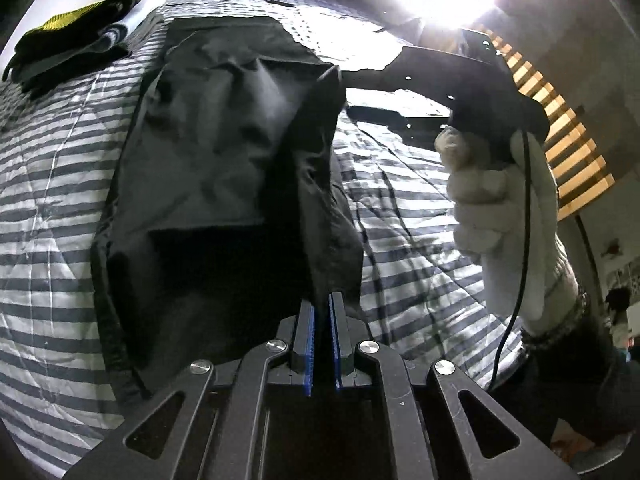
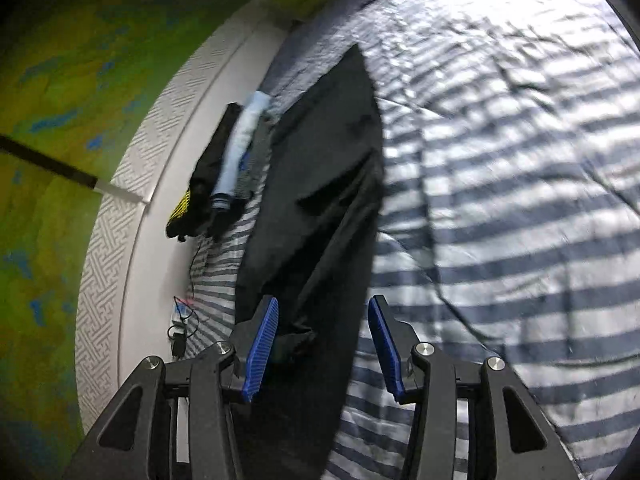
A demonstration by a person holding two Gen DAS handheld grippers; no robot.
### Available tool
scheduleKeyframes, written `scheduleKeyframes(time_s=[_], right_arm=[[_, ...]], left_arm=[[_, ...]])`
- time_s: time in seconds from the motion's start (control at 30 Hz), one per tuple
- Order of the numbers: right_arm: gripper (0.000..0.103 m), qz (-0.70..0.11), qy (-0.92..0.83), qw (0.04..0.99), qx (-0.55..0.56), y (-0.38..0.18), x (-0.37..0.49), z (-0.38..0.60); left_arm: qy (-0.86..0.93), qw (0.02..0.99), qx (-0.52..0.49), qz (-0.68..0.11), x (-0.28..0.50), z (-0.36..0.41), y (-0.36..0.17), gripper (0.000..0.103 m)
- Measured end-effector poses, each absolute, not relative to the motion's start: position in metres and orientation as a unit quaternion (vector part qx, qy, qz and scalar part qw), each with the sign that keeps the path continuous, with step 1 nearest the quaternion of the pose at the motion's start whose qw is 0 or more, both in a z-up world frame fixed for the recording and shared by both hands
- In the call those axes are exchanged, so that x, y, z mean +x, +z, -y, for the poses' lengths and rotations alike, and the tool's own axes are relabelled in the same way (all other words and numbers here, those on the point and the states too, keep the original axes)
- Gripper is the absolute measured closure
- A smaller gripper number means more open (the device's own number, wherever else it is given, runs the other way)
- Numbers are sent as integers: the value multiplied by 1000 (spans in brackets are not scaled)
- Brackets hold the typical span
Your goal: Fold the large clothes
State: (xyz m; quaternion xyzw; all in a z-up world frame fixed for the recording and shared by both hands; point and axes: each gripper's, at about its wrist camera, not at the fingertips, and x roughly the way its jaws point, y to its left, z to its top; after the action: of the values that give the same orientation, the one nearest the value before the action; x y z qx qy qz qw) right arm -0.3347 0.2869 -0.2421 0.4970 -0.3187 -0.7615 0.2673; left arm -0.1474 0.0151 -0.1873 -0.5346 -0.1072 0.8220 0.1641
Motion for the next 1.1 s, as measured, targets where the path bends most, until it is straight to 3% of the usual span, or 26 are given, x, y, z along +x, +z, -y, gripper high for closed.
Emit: scheduleKeyframes(time_s=[0.27,0.33,0.37,0.4,0.47,0.5,0.57,0.77,0.8,1.0,1.03,1.1], right_arm=[[59,378,-716,291,510,-255,-323,-304],[51,367,-711,306,515,-250,-316,-298],[50,356,-714,309,518,-249,-313,-293],[50,331,-724,306,522,-246,-311,-285],[59,245,-765,269,531,-242,-306,-271],[76,213,-780,249,534,-241,-304,-269],[78,173,-796,199,545,-246,-303,-276],[68,198,-798,189,537,-224,-258,-315],[61,201,-795,198,537,-222,-252,-312],[57,188,-762,257,563,-217,-168,-277],[57,191,-754,262,571,-220,-157,-272],[57,194,-745,267,580,-225,-148,-263]], left_arm=[[813,185,-534,138,-150,-26,-197,97],[809,209,-534,132,-150,-44,-200,97],[805,223,-535,126,-149,-55,-201,95],[800,234,-540,118,-147,-63,-201,86],[792,246,-548,110,-139,-69,-196,71],[795,244,-545,111,-133,-64,-190,64],[818,213,-524,107,-115,-37,-172,61],[845,78,-504,162,-62,85,-159,61],[841,70,-507,176,-57,98,-163,61],[817,117,-523,213,-37,105,-190,59],[813,127,-525,218,-37,99,-194,57],[809,132,-532,213,-40,89,-203,41]])
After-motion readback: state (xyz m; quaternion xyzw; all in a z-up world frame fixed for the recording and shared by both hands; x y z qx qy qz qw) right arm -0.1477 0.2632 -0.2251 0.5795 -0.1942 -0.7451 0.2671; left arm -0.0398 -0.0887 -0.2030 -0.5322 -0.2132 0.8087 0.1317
